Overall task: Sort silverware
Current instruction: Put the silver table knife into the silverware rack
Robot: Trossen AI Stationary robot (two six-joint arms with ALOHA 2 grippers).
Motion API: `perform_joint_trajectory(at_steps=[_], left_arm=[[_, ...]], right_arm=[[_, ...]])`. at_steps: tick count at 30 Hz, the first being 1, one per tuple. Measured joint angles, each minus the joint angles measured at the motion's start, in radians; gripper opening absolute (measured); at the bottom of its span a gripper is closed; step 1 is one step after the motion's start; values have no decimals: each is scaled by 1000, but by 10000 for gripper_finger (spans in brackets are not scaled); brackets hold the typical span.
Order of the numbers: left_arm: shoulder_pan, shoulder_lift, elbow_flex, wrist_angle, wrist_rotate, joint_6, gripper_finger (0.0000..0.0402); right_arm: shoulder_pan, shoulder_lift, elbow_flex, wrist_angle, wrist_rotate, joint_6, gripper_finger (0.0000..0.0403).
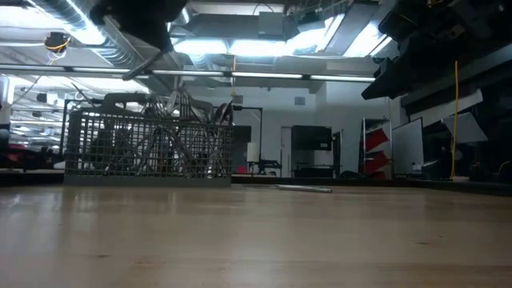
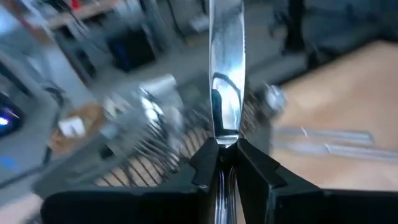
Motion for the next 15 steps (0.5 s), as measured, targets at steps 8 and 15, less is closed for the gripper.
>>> perform_joint_trajectory(at_steps=[8,15], left_arm=[[31,-2,-68,-180,-278,-241,31],[139,-4,-254,-216,-353,-456,29]], right_arm=[[0,0,0,1,0,0,128],[0,0,0,0,0,0,128]])
